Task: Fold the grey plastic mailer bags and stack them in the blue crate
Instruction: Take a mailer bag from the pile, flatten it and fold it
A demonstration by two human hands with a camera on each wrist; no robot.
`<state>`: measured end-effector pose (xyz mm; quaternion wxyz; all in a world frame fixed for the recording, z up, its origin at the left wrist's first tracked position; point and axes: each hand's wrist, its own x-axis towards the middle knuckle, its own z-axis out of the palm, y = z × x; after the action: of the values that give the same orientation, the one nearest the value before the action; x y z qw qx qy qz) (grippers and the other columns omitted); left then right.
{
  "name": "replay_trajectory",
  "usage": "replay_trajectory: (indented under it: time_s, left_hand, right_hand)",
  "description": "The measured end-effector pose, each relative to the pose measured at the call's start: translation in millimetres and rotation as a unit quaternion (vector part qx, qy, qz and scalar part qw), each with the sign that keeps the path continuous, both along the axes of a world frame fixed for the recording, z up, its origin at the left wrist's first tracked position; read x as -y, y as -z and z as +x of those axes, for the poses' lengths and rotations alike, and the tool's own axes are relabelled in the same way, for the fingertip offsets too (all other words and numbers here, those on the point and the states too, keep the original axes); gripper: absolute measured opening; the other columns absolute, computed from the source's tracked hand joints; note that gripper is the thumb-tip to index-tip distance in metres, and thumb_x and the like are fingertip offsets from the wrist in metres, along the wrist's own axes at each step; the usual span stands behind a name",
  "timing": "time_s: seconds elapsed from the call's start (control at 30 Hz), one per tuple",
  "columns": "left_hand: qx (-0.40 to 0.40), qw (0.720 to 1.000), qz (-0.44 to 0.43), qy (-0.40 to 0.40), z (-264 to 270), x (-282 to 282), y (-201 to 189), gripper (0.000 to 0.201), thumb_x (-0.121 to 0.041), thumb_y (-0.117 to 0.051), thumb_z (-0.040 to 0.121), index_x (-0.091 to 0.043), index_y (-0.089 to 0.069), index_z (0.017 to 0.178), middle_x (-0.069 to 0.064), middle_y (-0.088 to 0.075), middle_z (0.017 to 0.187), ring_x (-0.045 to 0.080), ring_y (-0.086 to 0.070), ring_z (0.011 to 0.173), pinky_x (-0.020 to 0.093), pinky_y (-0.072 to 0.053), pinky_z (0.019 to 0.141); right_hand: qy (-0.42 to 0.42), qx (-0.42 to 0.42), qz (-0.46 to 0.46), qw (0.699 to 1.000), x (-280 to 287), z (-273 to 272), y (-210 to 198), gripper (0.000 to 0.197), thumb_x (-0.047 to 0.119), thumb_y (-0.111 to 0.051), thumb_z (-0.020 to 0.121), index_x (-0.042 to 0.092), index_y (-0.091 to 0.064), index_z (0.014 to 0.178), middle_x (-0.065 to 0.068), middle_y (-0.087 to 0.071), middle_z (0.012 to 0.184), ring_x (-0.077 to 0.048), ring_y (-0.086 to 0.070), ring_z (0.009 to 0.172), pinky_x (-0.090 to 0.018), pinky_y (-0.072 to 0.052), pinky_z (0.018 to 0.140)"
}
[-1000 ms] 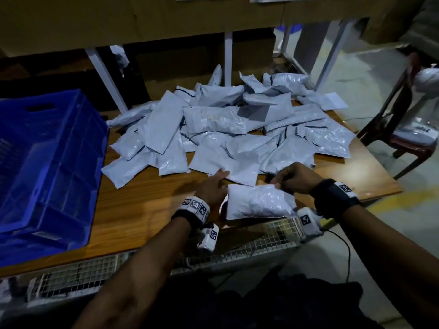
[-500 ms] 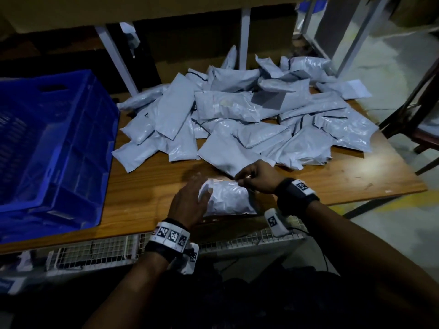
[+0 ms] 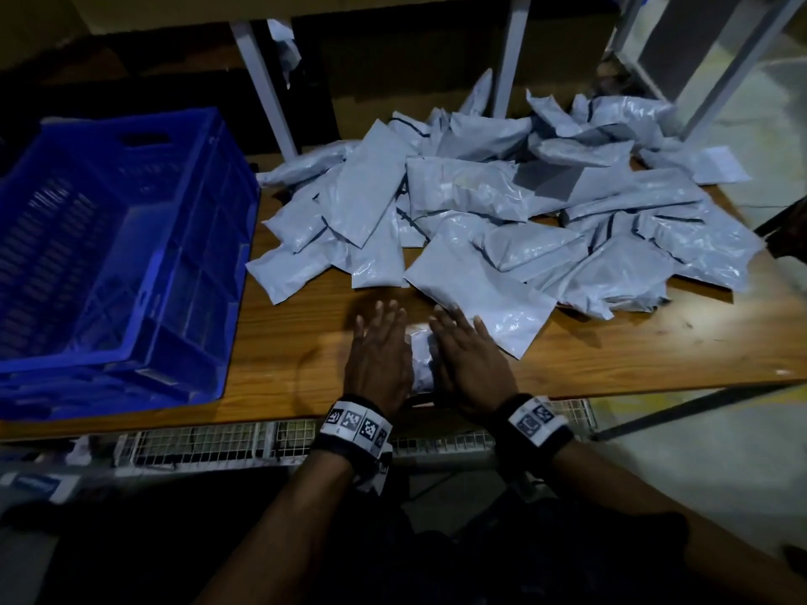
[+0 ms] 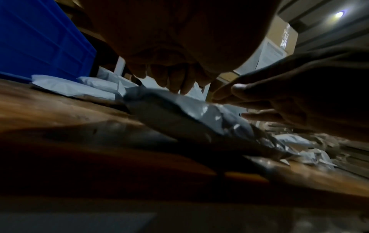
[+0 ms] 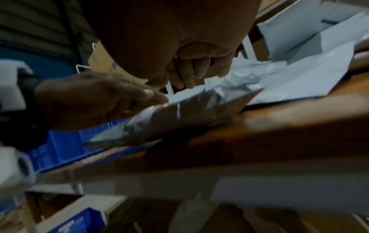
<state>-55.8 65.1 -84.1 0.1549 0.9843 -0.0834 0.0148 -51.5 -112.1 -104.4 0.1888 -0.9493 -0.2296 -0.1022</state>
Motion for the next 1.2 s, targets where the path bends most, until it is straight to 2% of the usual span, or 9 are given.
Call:
replay_trajectory:
  time_s: [0.13,0.33,0.5,0.63,0.7,0.83,1.0,1.13,1.2]
  left_hand:
    - [-0.083,0.992,0.088,0.044,-2,10,8,0.083,-0.039,0.009,0.090,-0.006,-0.018,0.161,0.012,-0.010,0.170,0.025,-0.002,0.158,0.051,0.001,0.127]
    - [-0.095,0.990,0.100,0.043,2,7,19,0.081,-0.041,0.006,0.092,-0.004,-0.016,0.161,0.014,-0.010,0.170,0.026,-0.002,0.158,0.048,0.001,0.127]
    - [-0.099,0.989,0.107,0.040,3,8,20,0.066,-0.040,-0.024,0.107,-0.005,-0.014,0.162,0.014,-0.007,0.170,0.026,0.000,0.158,0.047,0.001,0.127]
    - [-0.115,0.986,0.118,0.040,4,9,16,0.081,-0.043,0.007,0.093,-0.006,-0.011,0.162,0.013,-0.004,0.171,0.025,0.002,0.158,0.046,0.001,0.127]
    - [-0.117,0.985,0.122,0.040,5,9,17,0.087,-0.043,0.012,0.087,-0.006,-0.010,0.162,0.013,-0.003,0.171,0.025,0.003,0.158,0.046,0.001,0.127]
    - [-0.125,0.984,0.125,0.038,7,10,17,0.086,-0.044,0.011,0.088,-0.006,-0.009,0.162,0.012,-0.003,0.171,0.024,0.004,0.158,0.045,0.002,0.128]
    - [-0.116,0.985,0.125,0.029,8,10,21,0.067,-0.040,-0.015,0.104,-0.007,-0.013,0.162,0.012,-0.006,0.171,0.023,0.001,0.158,0.044,0.000,0.128]
    - [-0.128,0.981,0.140,0.037,9,10,21,0.067,-0.041,-0.013,0.104,-0.007,-0.010,0.162,0.012,-0.002,0.171,0.024,0.003,0.158,0.044,0.003,0.128]
    - [-0.131,0.981,0.140,0.043,9,11,18,0.078,-0.045,0.003,0.096,-0.007,-0.011,0.162,0.012,-0.001,0.171,0.024,0.003,0.158,0.044,0.004,0.127]
  right_hand:
    - [0.007,-0.005,-0.059,0.998,-10,-9,25,0.057,0.034,-0.028,0.108,-0.001,-0.045,0.150,-0.019,-0.037,0.161,-0.031,-0.028,0.153,-0.061,-0.024,0.121]
    - [0.025,-0.020,-0.064,0.997,-13,-10,22,0.057,0.036,-0.029,0.109,0.005,-0.037,0.157,-0.013,-0.026,0.167,-0.023,-0.019,0.157,-0.054,-0.015,0.125]
    - [0.029,-0.034,-0.069,0.997,-12,-9,24,0.058,0.037,-0.026,0.109,0.007,-0.036,0.157,-0.011,-0.024,0.168,-0.021,-0.016,0.157,-0.053,-0.013,0.126]
    - [0.032,-0.049,-0.069,0.996,-12,-6,25,0.058,0.038,-0.026,0.108,0.008,-0.038,0.157,-0.010,-0.027,0.167,-0.020,-0.016,0.157,-0.051,-0.010,0.127]
    - [0.030,-0.054,-0.065,0.996,-12,-5,24,0.058,0.038,-0.026,0.108,0.008,-0.038,0.157,-0.010,-0.028,0.167,-0.019,-0.017,0.157,-0.049,-0.008,0.127]
    - [0.028,-0.052,-0.047,0.997,-12,-4,24,0.057,0.037,-0.026,0.109,0.007,-0.040,0.155,-0.012,-0.031,0.165,-0.020,-0.020,0.156,-0.049,-0.010,0.127]
    - [0.023,-0.044,-0.038,0.998,-13,-4,24,0.056,0.035,-0.028,0.108,0.004,-0.044,0.152,-0.015,-0.036,0.162,-0.024,-0.025,0.155,-0.053,-0.016,0.126]
    - [0.016,-0.039,-0.037,0.998,-12,-2,24,0.055,0.034,-0.028,0.108,0.003,-0.049,0.149,-0.017,-0.043,0.158,-0.026,-0.031,0.152,-0.054,-0.019,0.125]
    - [0.016,-0.039,-0.040,0.998,-12,-1,24,0.054,0.033,-0.029,0.108,0.003,-0.052,0.147,-0.017,-0.046,0.156,-0.027,-0.034,0.151,-0.054,-0.020,0.124]
